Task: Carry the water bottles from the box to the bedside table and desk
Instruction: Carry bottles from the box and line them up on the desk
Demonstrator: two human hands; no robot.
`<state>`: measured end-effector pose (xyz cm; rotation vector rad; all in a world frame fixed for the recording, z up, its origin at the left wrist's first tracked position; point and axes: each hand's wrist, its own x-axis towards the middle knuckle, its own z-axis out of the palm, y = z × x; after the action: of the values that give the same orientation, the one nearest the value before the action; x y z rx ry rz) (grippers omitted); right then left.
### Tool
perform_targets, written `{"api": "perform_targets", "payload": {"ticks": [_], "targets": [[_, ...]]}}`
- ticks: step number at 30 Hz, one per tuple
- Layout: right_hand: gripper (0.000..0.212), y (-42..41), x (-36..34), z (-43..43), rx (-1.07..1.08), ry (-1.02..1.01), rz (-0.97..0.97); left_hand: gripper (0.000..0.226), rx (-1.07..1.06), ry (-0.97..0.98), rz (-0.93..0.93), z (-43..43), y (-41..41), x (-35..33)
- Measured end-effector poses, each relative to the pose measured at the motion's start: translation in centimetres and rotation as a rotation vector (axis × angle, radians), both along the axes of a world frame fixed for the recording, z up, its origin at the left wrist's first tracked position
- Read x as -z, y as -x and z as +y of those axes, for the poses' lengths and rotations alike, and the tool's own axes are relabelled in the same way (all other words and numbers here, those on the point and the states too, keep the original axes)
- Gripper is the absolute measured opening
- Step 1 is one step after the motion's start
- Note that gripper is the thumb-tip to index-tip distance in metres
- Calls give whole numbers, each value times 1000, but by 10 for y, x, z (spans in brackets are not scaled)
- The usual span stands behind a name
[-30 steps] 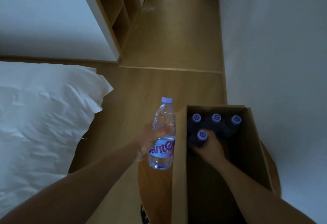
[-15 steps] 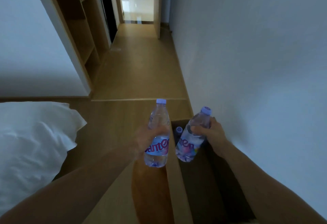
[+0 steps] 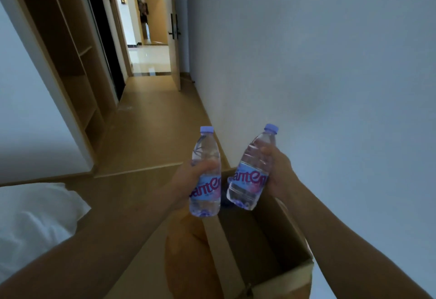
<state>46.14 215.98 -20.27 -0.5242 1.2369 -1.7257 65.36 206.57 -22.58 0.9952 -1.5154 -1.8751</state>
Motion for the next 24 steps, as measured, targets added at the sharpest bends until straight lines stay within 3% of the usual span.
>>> {"api": "perform_targets", "payload": {"ticks": [3, 6, 9, 19, 24], "targets": [[12, 2, -14, 33, 14, 67, 57, 34, 35, -3, 4, 24, 10, -8], [9, 3, -22, 72, 73, 20, 118, 33, 74, 21, -9, 50, 19, -10], [21, 0, -25, 110, 141, -40, 143, 54, 174, 9, -23, 74, 26, -7], [28, -26, -32, 239, 498, -175, 190, 19, 489, 109, -6, 161, 64, -13], [29, -65, -33, 287, 705, -223, 206, 43, 743, 129, -7, 192, 59, -16]]}}
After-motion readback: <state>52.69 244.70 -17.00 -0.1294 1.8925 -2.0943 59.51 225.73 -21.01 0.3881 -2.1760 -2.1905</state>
